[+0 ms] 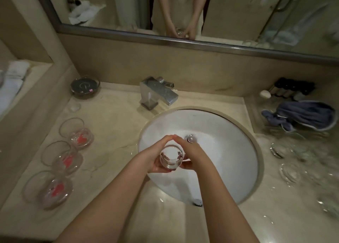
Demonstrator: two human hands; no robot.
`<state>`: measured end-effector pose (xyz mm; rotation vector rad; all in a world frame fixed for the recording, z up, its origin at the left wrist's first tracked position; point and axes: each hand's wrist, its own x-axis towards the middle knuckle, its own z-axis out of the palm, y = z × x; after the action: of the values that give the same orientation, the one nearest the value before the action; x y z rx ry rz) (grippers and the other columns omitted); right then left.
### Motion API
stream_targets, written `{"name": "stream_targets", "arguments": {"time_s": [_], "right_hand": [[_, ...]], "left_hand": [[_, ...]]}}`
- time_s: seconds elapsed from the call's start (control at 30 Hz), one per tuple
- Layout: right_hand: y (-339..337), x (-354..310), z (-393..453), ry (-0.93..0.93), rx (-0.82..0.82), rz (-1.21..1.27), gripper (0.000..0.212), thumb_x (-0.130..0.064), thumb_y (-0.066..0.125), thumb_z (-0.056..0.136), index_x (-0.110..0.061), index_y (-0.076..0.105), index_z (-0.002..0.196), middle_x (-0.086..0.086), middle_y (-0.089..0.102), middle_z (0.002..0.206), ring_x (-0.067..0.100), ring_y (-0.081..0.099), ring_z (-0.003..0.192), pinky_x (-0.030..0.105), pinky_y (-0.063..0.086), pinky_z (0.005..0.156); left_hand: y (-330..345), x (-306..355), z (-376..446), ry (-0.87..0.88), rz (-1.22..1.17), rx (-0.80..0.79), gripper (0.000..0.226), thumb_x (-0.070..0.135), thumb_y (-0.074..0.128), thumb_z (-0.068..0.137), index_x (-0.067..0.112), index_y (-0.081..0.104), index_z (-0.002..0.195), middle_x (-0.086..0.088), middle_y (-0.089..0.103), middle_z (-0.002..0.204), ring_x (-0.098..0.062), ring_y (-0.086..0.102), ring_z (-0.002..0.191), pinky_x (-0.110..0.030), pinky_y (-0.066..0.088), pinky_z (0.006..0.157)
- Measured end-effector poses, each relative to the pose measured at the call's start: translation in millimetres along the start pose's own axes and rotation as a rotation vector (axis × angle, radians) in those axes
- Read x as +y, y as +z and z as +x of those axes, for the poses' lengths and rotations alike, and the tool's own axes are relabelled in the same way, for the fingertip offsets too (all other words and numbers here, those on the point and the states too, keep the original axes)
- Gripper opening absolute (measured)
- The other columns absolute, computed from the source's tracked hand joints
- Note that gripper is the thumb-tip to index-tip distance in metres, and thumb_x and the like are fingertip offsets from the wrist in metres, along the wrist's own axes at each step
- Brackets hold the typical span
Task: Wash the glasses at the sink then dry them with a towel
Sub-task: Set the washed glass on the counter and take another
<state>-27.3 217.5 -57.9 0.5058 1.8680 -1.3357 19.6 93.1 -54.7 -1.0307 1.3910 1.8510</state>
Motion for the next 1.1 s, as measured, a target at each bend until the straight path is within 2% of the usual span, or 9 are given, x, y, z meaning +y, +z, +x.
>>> {"name": "stream_targets", "arguments": {"time_s": [0.1, 0.23, 0.37, 0.43, 0.53, 0.6, 0.7, 0.87, 1.1], "right_hand": [[-9.4, 10.7, -12.8, -0.011, 0.013, 0.035, 0.083, -0.063, 0.074, 0.065, -0.006, 0.056, 0.122, 0.018, 0.062, 0.117, 0.027, 0.068, 0.088, 0.023, 0.051, 0.046], [-36.4, 19.5, -36.6, -0.045, 0.051, 0.070, 0.073, -0.059, 0.073, 0.073, -0.004, 0.052, 0.117, 0.016, 0.055, 0.116, 0.029, 0.066, 0.090, 0.025, 0.054, 0.049], [-78.9, 34.7, -57.0, -0.176, 0.134, 0.126, 0.061, -0.057, 0.072, 0.076, -0.008, 0.053, 0.108, 0.010, 0.056, 0.109, 0.025, 0.067, 0.085, 0.029, 0.056, 0.061], [-103.9, 46.6, -63.6, -0.255, 0.174, 0.249, 0.058, -0.051, 0.076, 0.074, -0.009, 0.056, 0.109, 0.010, 0.061, 0.103, 0.024, 0.068, 0.085, 0.028, 0.055, 0.064], [-146.9, 69.4, -71.8, -0.336, 0.203, 0.384, 0.063, -0.045, 0.083, 0.067, -0.006, 0.060, 0.111, 0.009, 0.068, 0.088, 0.020, 0.067, 0.079, 0.031, 0.057, 0.076], [-176.2, 87.0, -78.1, -0.402, 0.194, 0.382, 0.077, -0.052, 0.085, 0.055, -0.005, 0.063, 0.112, 0.007, 0.069, 0.084, 0.018, 0.065, 0.079, 0.032, 0.055, 0.079], [-220.1, 112.5, -86.6, -0.481, 0.225, 0.344, 0.071, -0.045, 0.090, 0.054, -0.016, 0.065, 0.114, 0.004, 0.069, 0.104, 0.015, 0.067, 0.095, 0.030, 0.054, 0.085], [-286.8, 151.5, -103.1, -0.570, 0.285, 0.247, 0.058, -0.011, 0.086, 0.063, -0.023, 0.063, 0.115, 0.000, 0.068, 0.111, 0.014, 0.065, 0.097, 0.019, 0.052, 0.077], [-327.8, 195.7, -105.7, -0.589, 0.359, 0.221, 0.066, 0.000, 0.087, 0.061, -0.032, 0.061, 0.113, -0.012, 0.066, 0.108, 0.001, 0.064, 0.100, 0.016, 0.053, 0.080]], "left_hand": [[7.9, -6.3, -6.6, -0.016, 0.075, -0.004, 0.065, 0.066, 0.068, 0.072, 0.005, 0.061, 0.092, -0.009, 0.070, 0.069, -0.021, 0.069, 0.061, -0.029, 0.057, 0.070], [34.0, -13.1, -15.1, 0.033, 0.146, -0.031, 0.068, 0.072, 0.065, 0.069, 0.007, 0.062, 0.087, -0.004, 0.067, 0.063, -0.018, 0.067, 0.063, -0.027, 0.055, 0.066], [75.2, -16.0, -15.4, 0.148, 0.229, -0.063, 0.073, 0.080, 0.064, 0.063, 0.017, 0.064, 0.100, -0.001, 0.072, 0.091, -0.015, 0.070, 0.082, -0.028, 0.052, 0.074], [102.4, -17.0, -14.9, 0.221, 0.221, -0.102, 0.070, 0.073, 0.069, 0.067, 0.016, 0.062, 0.108, -0.003, 0.069, 0.103, -0.016, 0.069, 0.093, -0.031, 0.053, 0.086], [144.8, -21.4, -20.4, 0.343, 0.236, -0.187, 0.055, 0.055, 0.072, 0.077, 0.013, 0.066, 0.112, -0.008, 0.068, 0.107, -0.017, 0.063, 0.091, -0.029, 0.048, 0.086], [169.8, -27.4, -21.2, 0.412, 0.264, -0.248, 0.066, 0.056, 0.079, 0.064, 0.011, 0.070, 0.111, -0.003, 0.069, 0.101, -0.014, 0.058, 0.087, -0.027, 0.044, 0.084], [206.8, -37.7, -16.5, 0.470, 0.266, -0.357, 0.063, 0.046, 0.083, 0.053, 0.014, 0.069, 0.106, 0.003, 0.066, 0.091, -0.011, 0.061, 0.084, -0.028, 0.046, 0.088], [263.0, -49.9, -12.2, 0.557, 0.498, -0.393, 0.070, 0.009, 0.089, 0.064, 0.024, 0.059, 0.125, -0.002, 0.061, 0.123, -0.009, 0.065, 0.103, -0.021, 0.053, 0.085], [319.2, -66.5, 6.2, 0.676, 0.741, -0.389, 0.077, 0.009, 0.092, 0.057, 0.047, 0.057, 0.113, -0.004, 0.053, 0.121, -0.016, 0.058, 0.117, -0.028, 0.049, 0.099]]}}
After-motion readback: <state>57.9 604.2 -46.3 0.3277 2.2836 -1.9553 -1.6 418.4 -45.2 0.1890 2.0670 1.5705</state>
